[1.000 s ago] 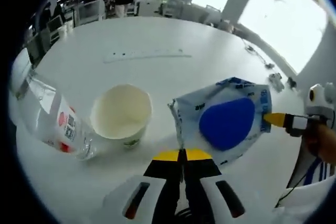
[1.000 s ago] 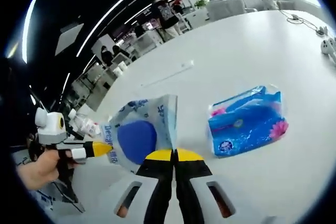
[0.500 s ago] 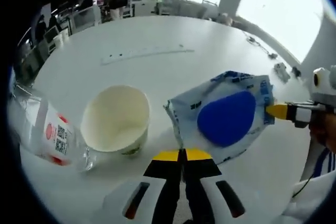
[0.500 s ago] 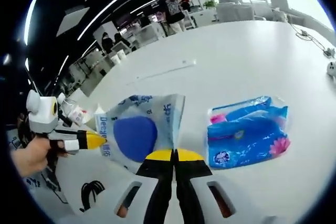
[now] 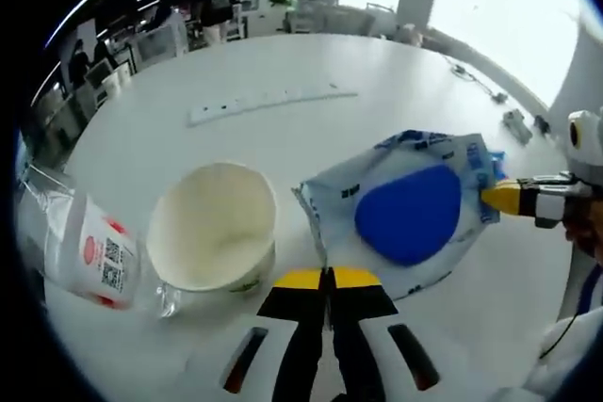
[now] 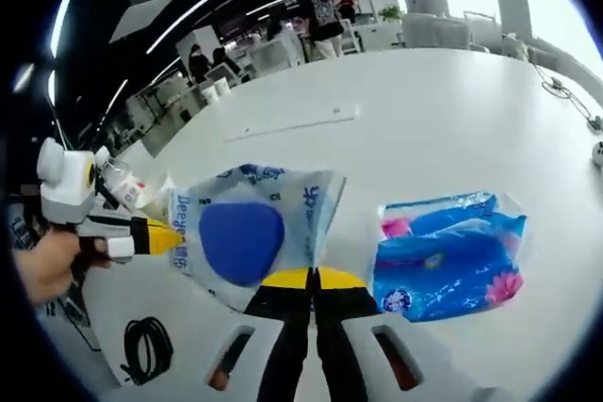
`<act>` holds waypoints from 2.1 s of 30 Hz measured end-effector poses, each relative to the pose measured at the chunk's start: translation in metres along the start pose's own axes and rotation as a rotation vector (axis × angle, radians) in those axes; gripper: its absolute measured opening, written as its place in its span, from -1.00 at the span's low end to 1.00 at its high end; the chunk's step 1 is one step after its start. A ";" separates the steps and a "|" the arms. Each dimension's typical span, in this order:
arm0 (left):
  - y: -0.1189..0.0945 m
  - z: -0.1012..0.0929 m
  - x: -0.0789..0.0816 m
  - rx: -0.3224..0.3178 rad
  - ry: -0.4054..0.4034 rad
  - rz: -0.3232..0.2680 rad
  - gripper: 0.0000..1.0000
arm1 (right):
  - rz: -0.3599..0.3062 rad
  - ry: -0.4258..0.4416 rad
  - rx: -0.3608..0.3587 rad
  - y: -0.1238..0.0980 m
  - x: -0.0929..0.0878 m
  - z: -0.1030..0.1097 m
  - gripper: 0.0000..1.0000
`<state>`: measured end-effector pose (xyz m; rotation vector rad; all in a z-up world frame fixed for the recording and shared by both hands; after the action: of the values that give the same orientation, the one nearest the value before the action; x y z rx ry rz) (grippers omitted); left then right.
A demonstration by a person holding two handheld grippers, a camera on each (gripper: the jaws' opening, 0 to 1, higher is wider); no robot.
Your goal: Arrange the tabletop items into an orderly group along one side of the table until the central work area is clear of visible clutter.
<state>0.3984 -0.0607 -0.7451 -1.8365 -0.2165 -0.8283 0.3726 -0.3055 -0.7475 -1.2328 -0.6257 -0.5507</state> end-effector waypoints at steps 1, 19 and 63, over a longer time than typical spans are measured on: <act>0.000 0.000 0.000 0.001 -0.002 0.000 -1.00 | 0.001 -0.002 -0.001 0.001 0.000 0.000 -1.00; 0.011 0.001 -0.003 0.050 0.038 0.010 -1.00 | 0.034 -0.141 -0.050 0.017 -0.004 0.002 -1.00; 0.005 -0.006 -0.004 0.086 0.158 -0.017 -0.64 | -0.053 -0.341 -0.071 0.010 -0.003 -0.003 -0.51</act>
<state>0.3955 -0.0672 -0.7501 -1.6824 -0.1651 -0.9572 0.3777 -0.3055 -0.7568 -1.3936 -0.9344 -0.4111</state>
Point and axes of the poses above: the point that each gripper's makers call its tool centre point, and the gripper's own axes: y roughly forward along the fingers, z roughly to its left, x roughly out of its top, the point moved 10 cm from there along -y, roughly backward along the fingers, and after that the axes turned 6 degrees about -x, right-handed, at the moved point
